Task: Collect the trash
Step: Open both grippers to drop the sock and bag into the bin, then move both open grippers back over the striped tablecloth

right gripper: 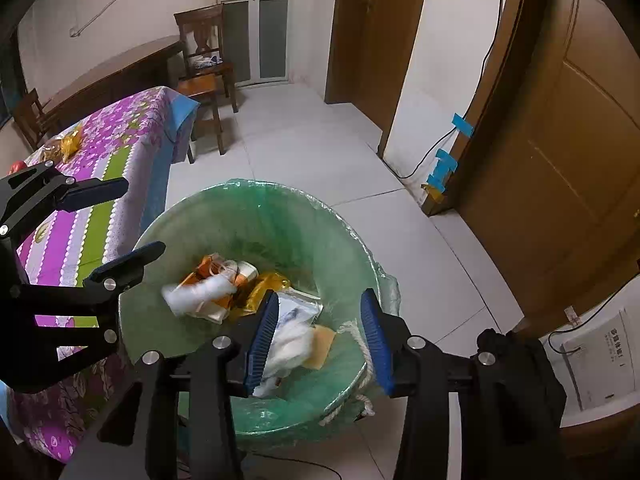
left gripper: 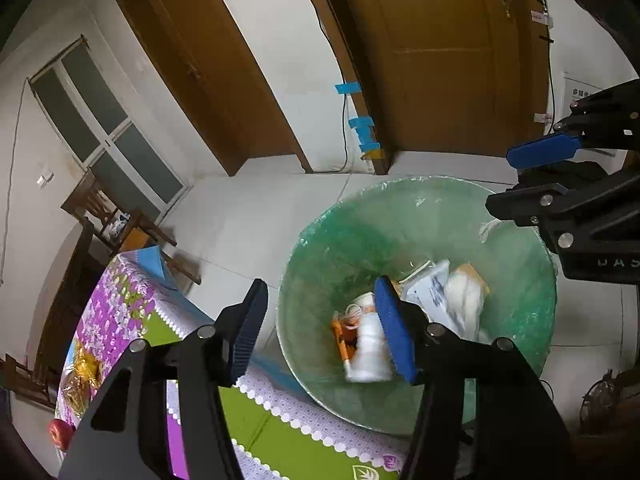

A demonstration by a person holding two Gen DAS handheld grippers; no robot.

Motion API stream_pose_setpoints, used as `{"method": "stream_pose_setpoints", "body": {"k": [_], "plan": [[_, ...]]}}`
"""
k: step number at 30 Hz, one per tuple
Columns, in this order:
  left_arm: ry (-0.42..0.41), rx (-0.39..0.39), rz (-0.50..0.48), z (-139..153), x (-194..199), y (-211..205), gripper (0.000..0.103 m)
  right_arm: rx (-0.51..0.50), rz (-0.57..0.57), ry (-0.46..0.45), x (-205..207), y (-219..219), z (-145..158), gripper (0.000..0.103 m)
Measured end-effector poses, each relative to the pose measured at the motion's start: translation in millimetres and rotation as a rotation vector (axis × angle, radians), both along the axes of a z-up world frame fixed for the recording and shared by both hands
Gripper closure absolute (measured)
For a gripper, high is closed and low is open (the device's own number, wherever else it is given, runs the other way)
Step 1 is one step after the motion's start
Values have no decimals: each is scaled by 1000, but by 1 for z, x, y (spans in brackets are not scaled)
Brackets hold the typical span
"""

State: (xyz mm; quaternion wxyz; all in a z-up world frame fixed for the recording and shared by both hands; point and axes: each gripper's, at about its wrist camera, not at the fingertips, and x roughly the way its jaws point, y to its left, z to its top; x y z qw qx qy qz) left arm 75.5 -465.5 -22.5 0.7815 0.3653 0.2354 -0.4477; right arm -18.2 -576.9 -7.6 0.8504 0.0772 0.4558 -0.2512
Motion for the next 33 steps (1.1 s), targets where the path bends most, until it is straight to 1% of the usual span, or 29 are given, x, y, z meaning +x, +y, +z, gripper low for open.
{"method": "stream_pose_setpoints", "body": {"k": [11, 16, 19, 21, 23, 25, 26, 29, 33], "plan": [[-34, -22, 16, 8, -2, 4, 49, -3, -7, -4, -4, 2, 2, 59], [-62, -54, 44, 15, -3, 13, 49, -7, -10, -20, -6, 3, 5, 59], [-78, -72, 71, 18, 0, 23, 49, -31, -11, -57, -8, 10, 10, 59], [-68, -88, 99, 20, 6, 32, 49, -47, -11, -87, -8, 14, 14, 59], [-58, -107, 135, 21, 13, 43, 49, -85, -8, -131, -8, 24, 20, 59], [-46, -133, 189, 21, 23, 60, 44, -132, -3, -176, -7, 35, 25, 57], [-42, -141, 206, 20, 25, 66, 43, -155, 2, -202, -6, 42, 27, 55], [-50, -156, 279, 16, 38, 93, 43, -199, 29, -268, 0, 63, 30, 51], [-35, -161, 360, 12, 55, 132, 43, -219, 66, -325, 10, 88, 30, 50]]}}
